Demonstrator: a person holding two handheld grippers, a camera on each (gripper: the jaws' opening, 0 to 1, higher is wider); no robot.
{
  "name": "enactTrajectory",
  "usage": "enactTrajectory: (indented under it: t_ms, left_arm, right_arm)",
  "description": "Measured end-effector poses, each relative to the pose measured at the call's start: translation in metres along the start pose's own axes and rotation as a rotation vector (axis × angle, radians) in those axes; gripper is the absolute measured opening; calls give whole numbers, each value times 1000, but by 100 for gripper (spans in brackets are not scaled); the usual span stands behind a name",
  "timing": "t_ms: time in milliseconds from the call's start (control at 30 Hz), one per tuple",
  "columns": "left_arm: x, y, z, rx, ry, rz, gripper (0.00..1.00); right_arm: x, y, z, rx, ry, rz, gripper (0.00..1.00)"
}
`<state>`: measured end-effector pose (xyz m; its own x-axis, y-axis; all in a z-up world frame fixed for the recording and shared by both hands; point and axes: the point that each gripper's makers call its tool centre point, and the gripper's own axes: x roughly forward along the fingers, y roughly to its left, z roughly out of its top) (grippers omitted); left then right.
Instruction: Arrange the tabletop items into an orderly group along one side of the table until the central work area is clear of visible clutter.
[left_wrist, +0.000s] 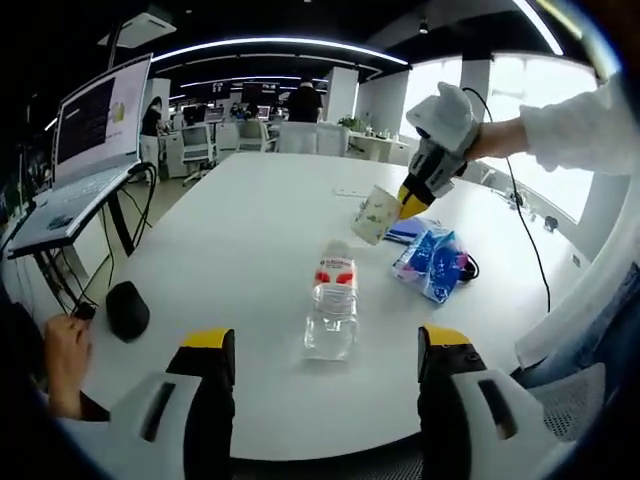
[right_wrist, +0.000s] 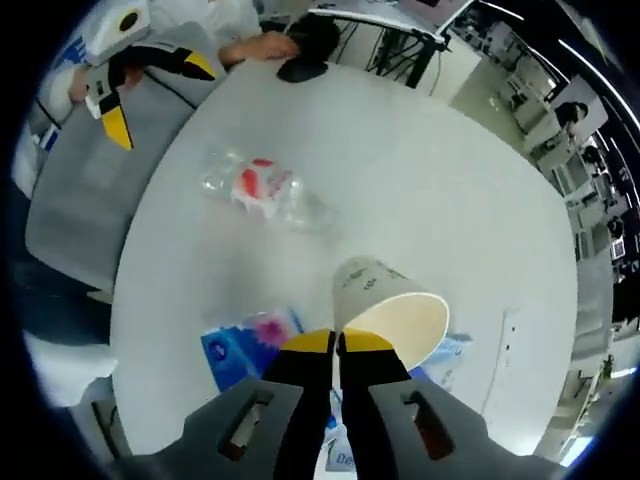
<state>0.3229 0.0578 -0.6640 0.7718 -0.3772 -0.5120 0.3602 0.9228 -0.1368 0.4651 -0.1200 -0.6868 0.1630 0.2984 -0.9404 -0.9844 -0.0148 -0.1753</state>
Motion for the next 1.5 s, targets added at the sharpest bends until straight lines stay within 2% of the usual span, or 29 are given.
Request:
enactTrajectory:
  t_ms: [100,233,433,533,633,867,1033,1200,1267,1300,1367,1433,1500]
  left_arm:
    - [-1,0,0,-3,-2,2,76]
    - [0,-1,0,-7,0,-5,76]
    - [0,-1,-1,-2,6,-4,76]
    - [0,-2,-1,-2,5,-3,76]
    - [1,-2,-1,-1,6,-3,76]
    - [1,-2,0,-5,1,-4,76]
    - [1,-1,1,-8,-4,-1,76]
    - [1,-1,1,-13,-10,-1,76]
    - [0,-1,1,-13,-8,-1,76]
    - [0,0,1,-13,-10,1,76]
    - [0,0,2,-16,-12,3,76]
    - [0,1,1,-15,-12,6,76]
    - [-1,2,2,-19,-16,6,76]
  right_arm:
    - [0,0,-6,-39,40,2,0]
    - [1,-2,-15,-190,112,-23,0]
    - [5,9,-15,-219,110,24,0]
    - [4,8,-17,-295,137,19,0]
    - [0,3,-17,-412,191,-15,0]
    - [4,5,-20,-483,247,-8,0]
    - [9,12,-22,-488,257,23,0]
    - [11,15,-23,-535,270,22,0]
    - [12,14,-26,-575,296,19,0]
    - [12,9,-29,-640,343,-20,0]
    - [14,8,-35,-773,399,-25,0]
    - [17,15,-35,-739,383,-17,0]
    - [18,18,-34,-744,390,-13,0]
